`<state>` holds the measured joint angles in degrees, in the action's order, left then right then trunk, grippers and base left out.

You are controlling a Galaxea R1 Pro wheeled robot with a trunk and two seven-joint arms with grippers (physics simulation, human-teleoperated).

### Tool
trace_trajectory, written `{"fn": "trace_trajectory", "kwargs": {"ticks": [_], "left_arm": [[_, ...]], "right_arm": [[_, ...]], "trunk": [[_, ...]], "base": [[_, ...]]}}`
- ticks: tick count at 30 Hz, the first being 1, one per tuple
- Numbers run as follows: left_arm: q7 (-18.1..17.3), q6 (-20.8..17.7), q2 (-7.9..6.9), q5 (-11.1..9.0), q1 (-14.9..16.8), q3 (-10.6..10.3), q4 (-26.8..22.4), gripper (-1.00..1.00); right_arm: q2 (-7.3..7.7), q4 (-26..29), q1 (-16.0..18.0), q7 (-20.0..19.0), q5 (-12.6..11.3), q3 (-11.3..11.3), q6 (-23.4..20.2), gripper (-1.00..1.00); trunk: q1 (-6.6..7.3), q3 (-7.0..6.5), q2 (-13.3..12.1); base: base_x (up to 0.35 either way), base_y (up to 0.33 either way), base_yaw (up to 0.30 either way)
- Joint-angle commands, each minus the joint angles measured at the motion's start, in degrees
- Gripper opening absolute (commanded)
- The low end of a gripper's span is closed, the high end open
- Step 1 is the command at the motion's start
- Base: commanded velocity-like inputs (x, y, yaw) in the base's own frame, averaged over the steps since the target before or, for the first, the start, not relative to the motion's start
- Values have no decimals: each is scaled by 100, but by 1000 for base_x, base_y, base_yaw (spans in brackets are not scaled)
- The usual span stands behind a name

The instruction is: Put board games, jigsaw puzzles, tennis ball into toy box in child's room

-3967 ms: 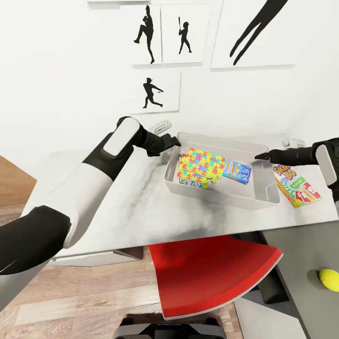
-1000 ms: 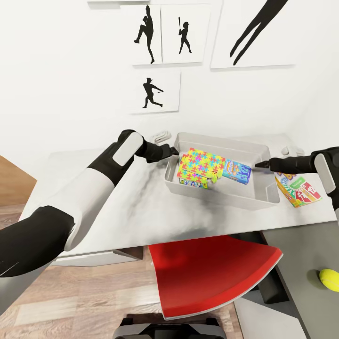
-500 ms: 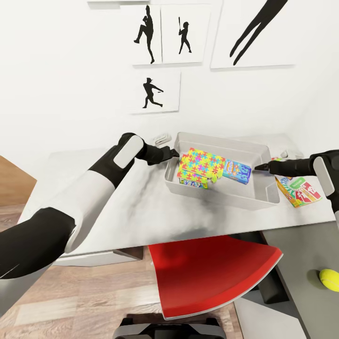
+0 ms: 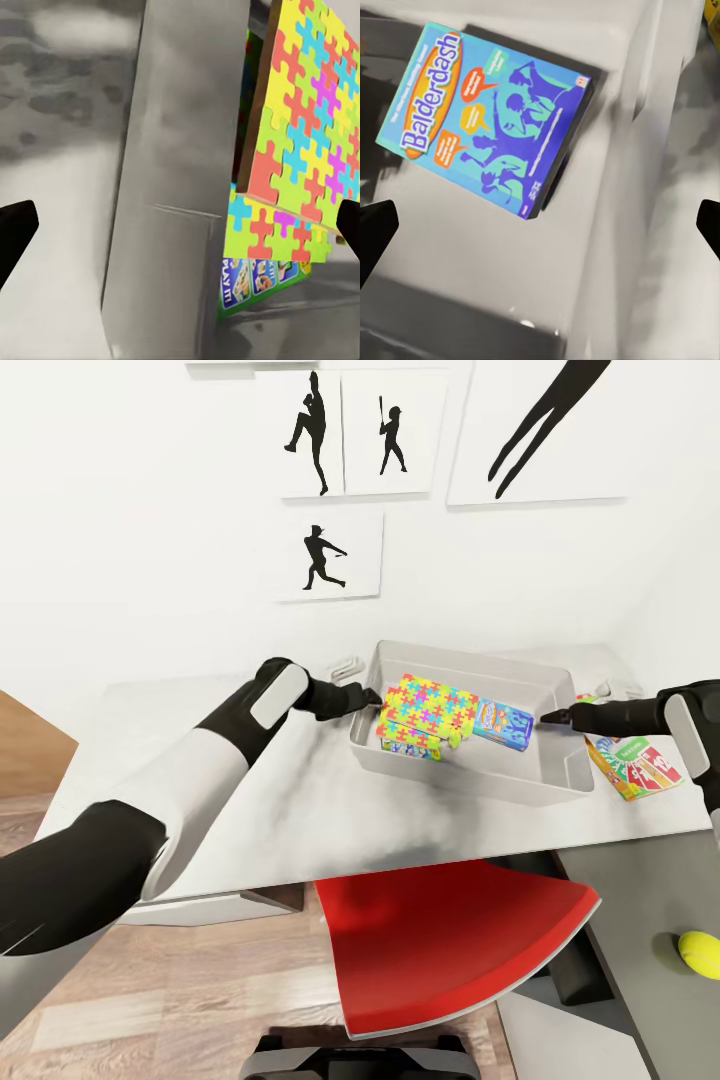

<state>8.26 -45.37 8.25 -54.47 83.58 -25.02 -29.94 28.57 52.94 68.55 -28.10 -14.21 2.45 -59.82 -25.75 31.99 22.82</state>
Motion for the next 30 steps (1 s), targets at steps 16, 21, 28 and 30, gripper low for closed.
{"fn": "trace_trajectory", "kwargs": {"ticks": [16, 21, 28, 30], "left_arm": [[-323, 185, 44, 141, 1, -21, 316, 100], [-347, 200, 49, 153, 0, -20, 336, 100], [-362, 214, 51, 161, 0, -20, 350, 100], [-367, 218, 48, 163, 0, -20, 353, -100]], "right_arm": [[0, 3, 1, -11, -7, 18, -18, 100], [-2, 4, 1, -11, -7, 19, -18, 100], [-1, 3, 1, -11, -5, 19, -18, -100], [-5, 4, 0, -11, 9, 19, -18, -100]], "trunk": [[-3, 9, 10], [-3, 9, 10], [-3, 9, 10], [-3, 9, 10]], "base": [[0, 0, 0], [0, 0, 0], [0, 0, 0], [0, 0, 0]]}}
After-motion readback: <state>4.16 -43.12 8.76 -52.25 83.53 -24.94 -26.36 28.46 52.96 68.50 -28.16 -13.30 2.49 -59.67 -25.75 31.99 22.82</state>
